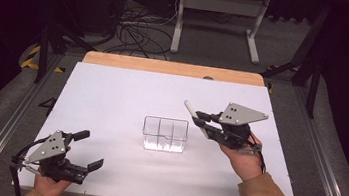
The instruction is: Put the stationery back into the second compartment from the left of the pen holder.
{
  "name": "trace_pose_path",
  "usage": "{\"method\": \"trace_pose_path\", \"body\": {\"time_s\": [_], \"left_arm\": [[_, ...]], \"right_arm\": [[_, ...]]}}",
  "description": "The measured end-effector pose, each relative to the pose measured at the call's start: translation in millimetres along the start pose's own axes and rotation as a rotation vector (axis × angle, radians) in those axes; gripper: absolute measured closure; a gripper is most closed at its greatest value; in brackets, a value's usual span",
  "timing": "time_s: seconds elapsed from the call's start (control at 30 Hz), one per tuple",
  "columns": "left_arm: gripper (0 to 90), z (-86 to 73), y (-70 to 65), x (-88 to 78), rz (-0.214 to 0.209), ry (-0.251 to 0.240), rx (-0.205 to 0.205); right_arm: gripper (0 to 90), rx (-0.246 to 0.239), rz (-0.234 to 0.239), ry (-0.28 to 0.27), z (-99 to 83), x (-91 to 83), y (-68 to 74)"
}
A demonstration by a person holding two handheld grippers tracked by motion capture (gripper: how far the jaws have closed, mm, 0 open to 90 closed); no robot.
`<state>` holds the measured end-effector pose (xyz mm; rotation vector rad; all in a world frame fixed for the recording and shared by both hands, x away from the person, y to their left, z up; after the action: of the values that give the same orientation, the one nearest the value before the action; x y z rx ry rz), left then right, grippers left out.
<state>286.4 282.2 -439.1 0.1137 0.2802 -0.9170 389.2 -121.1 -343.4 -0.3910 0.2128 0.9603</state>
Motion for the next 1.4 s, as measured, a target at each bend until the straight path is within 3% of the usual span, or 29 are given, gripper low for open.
{"method": "trace_pose_path", "body": {"time_s": [0.2, 0.6, 1.0, 1.23, 1.4], "left_arm": [[2.2, -0.1, 0.6, -0.1, -0.004, 0.005, -0.004], [2.2, -0.4, 1.6, 1.8, -0.011, 0.000, -0.006], [2.2, -0.7, 2.0, 2.7, -0.017, -0.002, -0.010], [2.2, -1.1, 2.8, 2.7, -0.020, -0.004, -0.008], [2.2, -0.9, 2.5, 3.0, -0.020, -0.004, -0.007]], "right_arm": [[78.6, 0.049, -0.034, -0.048, 4.4, 15.1, 4.8], [78.5, 0.086, -0.100, -0.104, 8.3, 45.8, 17.3], [78.5, 0.150, -0.082, -0.155, 9.6, 63.8, 27.6], [78.4, 0.169, -0.071, -0.193, 10.8, 67.9, 35.9], [78.4, 0.174, -0.066, -0.190, 9.2, 73.0, 40.4]]}}
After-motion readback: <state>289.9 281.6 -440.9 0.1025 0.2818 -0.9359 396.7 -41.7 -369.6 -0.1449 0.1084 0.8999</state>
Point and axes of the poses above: each handheld gripper's, and its own axes: x roughly forward along the jaws, z roughly out of its top, y roughly to its left, the point moved 2 cm from there along x, roughly forward along the jaws, and after that the axes turned 4 degrees about -z, right-handed, at the moved point
